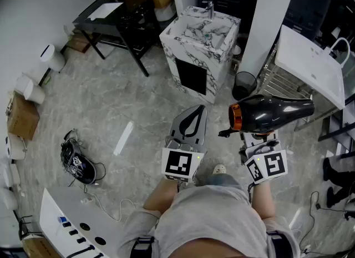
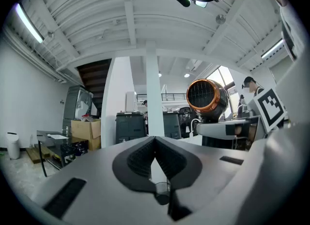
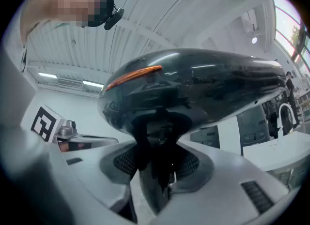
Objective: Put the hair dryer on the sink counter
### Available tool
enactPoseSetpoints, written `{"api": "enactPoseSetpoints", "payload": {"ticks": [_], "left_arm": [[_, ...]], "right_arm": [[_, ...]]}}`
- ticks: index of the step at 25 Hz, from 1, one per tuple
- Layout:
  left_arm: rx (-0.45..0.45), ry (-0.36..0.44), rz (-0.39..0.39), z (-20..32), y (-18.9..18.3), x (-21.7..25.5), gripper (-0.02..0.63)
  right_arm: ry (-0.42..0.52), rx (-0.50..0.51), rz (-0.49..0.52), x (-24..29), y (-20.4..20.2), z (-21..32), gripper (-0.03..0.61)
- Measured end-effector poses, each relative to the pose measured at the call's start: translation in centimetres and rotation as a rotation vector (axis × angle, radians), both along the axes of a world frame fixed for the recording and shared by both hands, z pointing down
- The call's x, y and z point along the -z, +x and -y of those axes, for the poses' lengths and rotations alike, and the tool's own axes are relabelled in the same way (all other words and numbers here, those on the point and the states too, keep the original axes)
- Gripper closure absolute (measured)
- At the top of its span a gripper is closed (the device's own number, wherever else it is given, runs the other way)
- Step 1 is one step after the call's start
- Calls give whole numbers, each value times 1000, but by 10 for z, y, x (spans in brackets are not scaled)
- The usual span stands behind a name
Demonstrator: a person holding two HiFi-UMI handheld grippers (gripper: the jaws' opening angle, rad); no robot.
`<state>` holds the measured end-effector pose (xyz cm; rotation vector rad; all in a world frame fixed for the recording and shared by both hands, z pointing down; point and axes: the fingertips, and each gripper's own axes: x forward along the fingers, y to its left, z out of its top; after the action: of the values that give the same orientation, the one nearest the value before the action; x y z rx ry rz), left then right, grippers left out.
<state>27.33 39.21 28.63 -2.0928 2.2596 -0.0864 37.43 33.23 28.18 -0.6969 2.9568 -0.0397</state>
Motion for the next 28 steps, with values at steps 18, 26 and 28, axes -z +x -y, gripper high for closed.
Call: {"api": "enactPoseSetpoints", "payload": {"ticks": [18, 26, 28], "left_arm": [[21, 4, 1, 33, 16, -2, 600], [64, 13, 10, 62, 25, -2, 600], [80, 34, 5, 68, 27, -1, 600]], "right_arm": [[2, 12, -4, -5, 15, 34, 397], [3, 52, -4, -11, 21, 65, 396], [-12, 57, -2, -15, 23, 75, 396]]}}
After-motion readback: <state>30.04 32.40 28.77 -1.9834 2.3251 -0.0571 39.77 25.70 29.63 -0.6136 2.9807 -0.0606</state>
